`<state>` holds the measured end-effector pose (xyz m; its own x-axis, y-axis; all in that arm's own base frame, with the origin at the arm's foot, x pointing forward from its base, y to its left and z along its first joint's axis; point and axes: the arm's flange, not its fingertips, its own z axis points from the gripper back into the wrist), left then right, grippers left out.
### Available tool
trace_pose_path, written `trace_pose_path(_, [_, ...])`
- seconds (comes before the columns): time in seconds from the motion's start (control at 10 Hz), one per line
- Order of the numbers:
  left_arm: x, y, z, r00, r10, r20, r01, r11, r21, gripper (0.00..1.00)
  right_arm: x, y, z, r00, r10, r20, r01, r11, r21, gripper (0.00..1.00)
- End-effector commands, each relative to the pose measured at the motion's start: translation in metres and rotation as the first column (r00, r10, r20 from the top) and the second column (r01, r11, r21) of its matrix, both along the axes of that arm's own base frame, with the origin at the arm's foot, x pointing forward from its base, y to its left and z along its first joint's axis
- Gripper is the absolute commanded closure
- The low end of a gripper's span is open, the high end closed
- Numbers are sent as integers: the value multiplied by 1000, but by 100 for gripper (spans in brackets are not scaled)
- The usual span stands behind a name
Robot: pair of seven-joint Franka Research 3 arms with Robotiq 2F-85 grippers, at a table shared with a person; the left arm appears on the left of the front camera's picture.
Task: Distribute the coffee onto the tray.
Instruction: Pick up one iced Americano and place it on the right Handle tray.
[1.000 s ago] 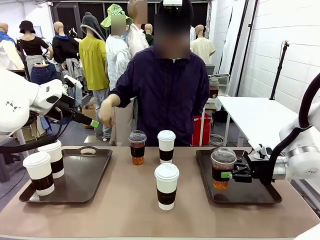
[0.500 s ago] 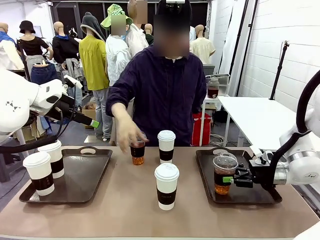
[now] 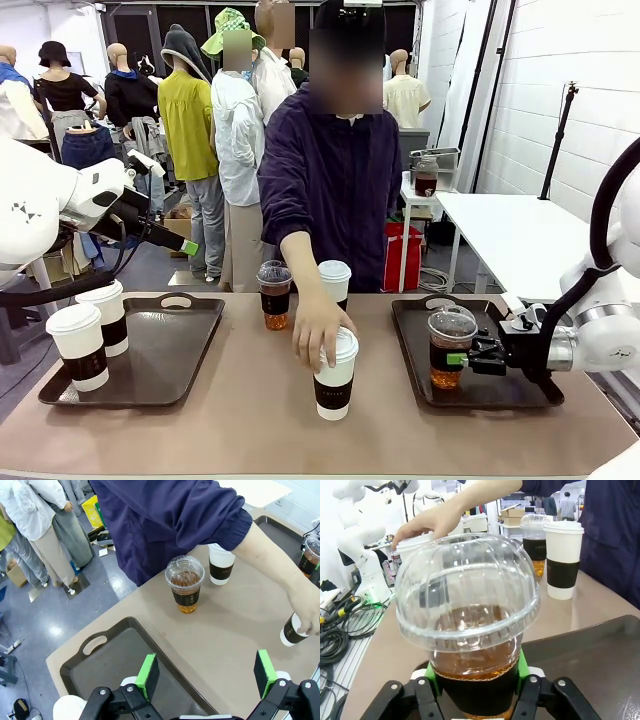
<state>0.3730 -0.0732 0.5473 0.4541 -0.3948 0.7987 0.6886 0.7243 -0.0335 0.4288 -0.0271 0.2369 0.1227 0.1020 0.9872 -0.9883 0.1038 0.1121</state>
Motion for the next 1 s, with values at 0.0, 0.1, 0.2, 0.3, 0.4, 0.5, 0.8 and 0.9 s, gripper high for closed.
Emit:
trace_pose_path(0.0, [0,1,-1,1000,-3,-3,3,1000,-8,0,4,-2,1,1000,-23,-21,23,999,31,0])
trace_pose_path(0.1, [0,1,-1,1000,-3,-3,3,1000,-8,0,4,-2,3,999,-29,-32,29,999,29,0])
trace_pose_path(0.2, [0,1,-1,1000,-3,-3,3,1000,-8,0,2,-4,3,999,-30,-45,31,999,27,0])
trace_pose_path(0.3, [0,1,-1,1000,-3,-3,3,1000,-8,0,0,-7,4,998,-39,-49,40,999,29,0])
trace_pose_path(0.4, [0,1,-1,1000,-3,-3,3,1000,-8,0,-2,-9,5,998,-46,-54,47,998,29,0])
trace_pose_path(0.5, [0,1,-1,1000,-3,-3,3,1000,-8,0,-5,-10,5,997,-49,-63,50,998,24,0])
trace_pose_path(0.8, [0,1,-1,1000,-3,-3,3,1000,-8,0,-19,-25,3,993,-81,-87,82,997,13,0])
trace_pose_path(0.9, [0,1,-1,1000,-3,-3,3,1000,-8,0,-23,-28,2,992,-87,-96,89,996,11,0])
